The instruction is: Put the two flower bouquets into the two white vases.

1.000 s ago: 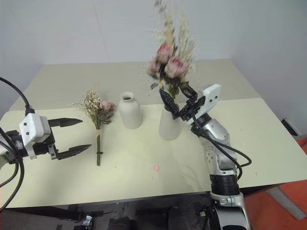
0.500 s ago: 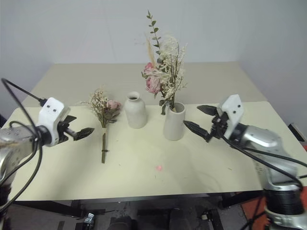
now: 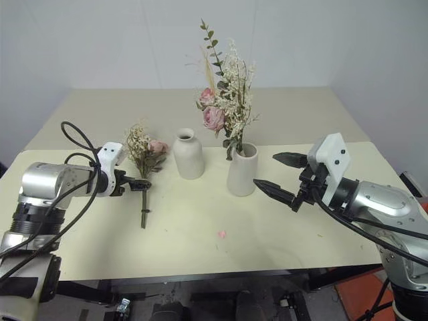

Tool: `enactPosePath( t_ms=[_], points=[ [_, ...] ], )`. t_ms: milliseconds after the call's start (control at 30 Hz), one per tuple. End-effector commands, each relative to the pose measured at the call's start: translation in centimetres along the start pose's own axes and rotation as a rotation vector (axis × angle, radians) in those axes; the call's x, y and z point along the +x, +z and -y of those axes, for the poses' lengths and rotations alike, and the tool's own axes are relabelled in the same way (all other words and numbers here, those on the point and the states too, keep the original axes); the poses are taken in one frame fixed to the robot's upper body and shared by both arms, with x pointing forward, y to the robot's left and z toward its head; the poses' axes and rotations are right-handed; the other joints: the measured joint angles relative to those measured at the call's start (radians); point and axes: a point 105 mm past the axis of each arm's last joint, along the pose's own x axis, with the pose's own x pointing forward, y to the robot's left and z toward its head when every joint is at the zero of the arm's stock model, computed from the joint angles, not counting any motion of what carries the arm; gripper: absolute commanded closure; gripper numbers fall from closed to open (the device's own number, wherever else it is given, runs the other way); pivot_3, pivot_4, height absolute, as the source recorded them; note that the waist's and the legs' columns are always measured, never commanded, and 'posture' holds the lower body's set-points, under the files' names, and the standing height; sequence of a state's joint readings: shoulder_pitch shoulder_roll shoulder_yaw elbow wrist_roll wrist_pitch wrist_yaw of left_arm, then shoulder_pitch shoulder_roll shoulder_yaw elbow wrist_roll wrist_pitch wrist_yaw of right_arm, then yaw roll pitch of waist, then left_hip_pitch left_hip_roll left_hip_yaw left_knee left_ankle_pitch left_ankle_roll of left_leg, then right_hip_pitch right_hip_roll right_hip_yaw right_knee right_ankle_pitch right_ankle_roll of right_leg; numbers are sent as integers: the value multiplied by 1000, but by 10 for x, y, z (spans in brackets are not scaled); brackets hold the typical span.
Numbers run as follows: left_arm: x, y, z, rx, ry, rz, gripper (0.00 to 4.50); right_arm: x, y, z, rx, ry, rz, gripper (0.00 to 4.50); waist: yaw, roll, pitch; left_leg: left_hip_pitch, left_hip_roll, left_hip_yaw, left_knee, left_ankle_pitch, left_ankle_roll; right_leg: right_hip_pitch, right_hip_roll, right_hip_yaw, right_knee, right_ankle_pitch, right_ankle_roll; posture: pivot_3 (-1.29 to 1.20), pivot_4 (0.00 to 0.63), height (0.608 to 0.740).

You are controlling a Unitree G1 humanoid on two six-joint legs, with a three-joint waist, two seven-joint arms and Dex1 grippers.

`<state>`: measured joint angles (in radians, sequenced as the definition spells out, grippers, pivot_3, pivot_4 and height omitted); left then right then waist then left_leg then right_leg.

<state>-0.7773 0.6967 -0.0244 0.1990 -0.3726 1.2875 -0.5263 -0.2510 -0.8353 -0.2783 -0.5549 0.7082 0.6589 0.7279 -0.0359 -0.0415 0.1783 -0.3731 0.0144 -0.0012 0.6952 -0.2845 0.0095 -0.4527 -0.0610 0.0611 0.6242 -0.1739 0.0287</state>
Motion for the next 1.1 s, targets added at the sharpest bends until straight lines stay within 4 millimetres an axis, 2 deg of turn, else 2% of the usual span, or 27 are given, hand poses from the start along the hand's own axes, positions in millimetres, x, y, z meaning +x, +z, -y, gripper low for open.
enactPosePath(
  t_ms=[33,333,433,567,700,800,867,967,1100],
  points=[
    [1,8,3,15,-23,14,573,-10,13,-2,-43,-10,18,200,2,0,0,0,0,0,0,0,0,0,0,0,0,0,0,0,150,740],
    [8,11,5,-5,-30,37,3598,-13,11,-2,-48,-24,-1,200,7,0,0,1,0,0,0,0,0,0,0,1,0,0,0,0,150,740],
    [8,18,0,-24,-2,76,4393,-11,11,-2,-47,-21,1,200,9,0,0,1,0,0,0,0,0,0,0,1,0,0,0,0,150,740],
    [2,37,-10,-60,69,188,4397,-10,8,-3,-49,-25,-5,200,12,0,0,0,0,0,1,0,0,0,0,1,0,0,0,0,150,740],
    [-20,85,-34,-115,262,565,4397,-8,10,-2,-58,-32,7,200,20,-1,0,0,0,0,1,0,0,0,0,1,0,0,0,0,150,740],
    [-46,121,-36,-168,266,868,4397,-7,9,-3,-91,-29,17,200,25,-1,0,0,0,0,1,0,0,0,-1,1,0,0,0,0,150,740],
    [-63,143,-25,-194,187,1063,4397,-6,8,-4,-114,-21,27,200,27,-2,0,-1,0,0,1,0,0,0,-1,0,-1,0,0,0,150,740],
    [-81,163,-12,-313,-7,1282,4397,-4,9,-5,-123,-21,50,200,29,-2,-1,-2,-1,0,1,0,-1,0,-2,0,0,1,0,0,150,740],
    [-83,181,8,-436,-223,1429,4397,-4,11,-7,-129,-28,85,200,31,-3,-1,-2,-1,1,2,0,-1,1,-2,0,-1,1,1,0,150,740]
  ],
)
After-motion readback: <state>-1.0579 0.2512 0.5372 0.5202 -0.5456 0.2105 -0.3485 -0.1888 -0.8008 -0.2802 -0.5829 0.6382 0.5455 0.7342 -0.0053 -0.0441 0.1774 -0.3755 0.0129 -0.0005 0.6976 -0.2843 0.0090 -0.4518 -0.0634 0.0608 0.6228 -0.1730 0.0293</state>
